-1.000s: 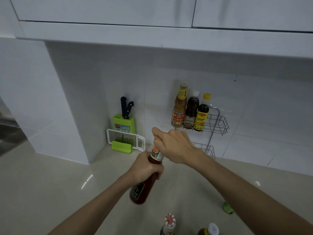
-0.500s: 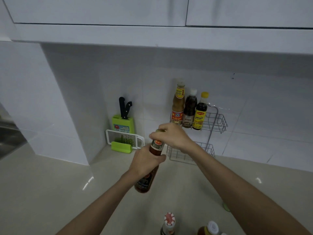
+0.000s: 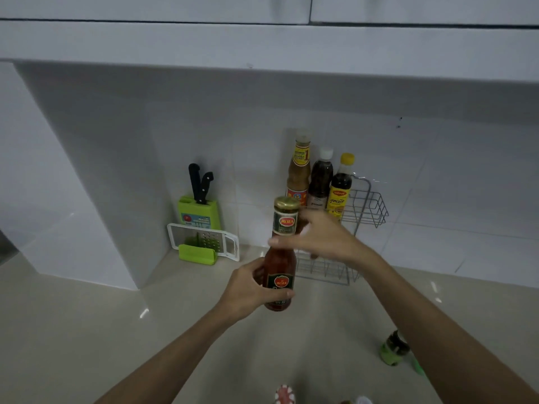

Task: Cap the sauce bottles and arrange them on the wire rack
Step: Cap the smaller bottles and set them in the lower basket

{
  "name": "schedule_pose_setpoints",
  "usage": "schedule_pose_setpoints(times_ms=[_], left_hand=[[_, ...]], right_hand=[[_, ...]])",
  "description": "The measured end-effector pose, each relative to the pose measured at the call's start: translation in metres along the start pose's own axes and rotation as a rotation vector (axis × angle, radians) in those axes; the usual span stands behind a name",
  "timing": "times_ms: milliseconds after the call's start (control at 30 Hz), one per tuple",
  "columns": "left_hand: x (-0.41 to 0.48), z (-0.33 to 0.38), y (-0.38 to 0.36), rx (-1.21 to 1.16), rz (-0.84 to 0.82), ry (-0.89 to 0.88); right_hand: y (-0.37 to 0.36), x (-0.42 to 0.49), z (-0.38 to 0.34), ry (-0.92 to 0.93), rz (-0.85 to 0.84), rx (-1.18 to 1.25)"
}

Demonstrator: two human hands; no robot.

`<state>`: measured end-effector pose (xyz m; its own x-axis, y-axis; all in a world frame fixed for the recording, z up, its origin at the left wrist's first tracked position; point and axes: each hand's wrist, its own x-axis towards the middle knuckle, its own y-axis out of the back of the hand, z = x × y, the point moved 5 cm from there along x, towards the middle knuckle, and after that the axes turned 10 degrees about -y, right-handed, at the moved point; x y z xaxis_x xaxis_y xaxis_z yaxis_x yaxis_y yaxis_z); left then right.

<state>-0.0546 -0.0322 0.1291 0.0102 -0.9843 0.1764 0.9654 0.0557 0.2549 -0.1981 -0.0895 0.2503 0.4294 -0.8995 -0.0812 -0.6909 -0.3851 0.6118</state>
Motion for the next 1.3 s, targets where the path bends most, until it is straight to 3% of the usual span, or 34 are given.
schedule_pose_setpoints(times_ms=[67, 233, 400, 567, 667, 1300], left_hand=[[0.005, -0.018, -0.007, 0.035, -0.032, 0.022], [0.028, -0.051, -0.033, 0.165, -0.177, 0.065], [0.072, -0.077, -0.040, 0.313, -0.379, 0.104], [0.112, -0.111, -0.035, 0.346, -0.333, 0.285], [0.123, -0.122, -0.042, 0.317, -0.331, 0.354], [0.143, -0.154, -0.045, 0.223, -0.372, 0.398]], right_hand=[[-0.016, -0.003, 0.036, -0.023, -0.080, 0.077], [-0.031, 0.005, 0.105, -0.049, 0.036, 0.259], [-0.028, 0.030, 0.141, -0.031, 0.315, 0.106], [-0.027, 0.060, 0.156, 0.048, 0.466, 0.086], [-0.038, 0.079, 0.160, 0.095, 0.444, 0.049], [-0.061, 0.179, 0.188, -0.173, 0.203, -0.079]])
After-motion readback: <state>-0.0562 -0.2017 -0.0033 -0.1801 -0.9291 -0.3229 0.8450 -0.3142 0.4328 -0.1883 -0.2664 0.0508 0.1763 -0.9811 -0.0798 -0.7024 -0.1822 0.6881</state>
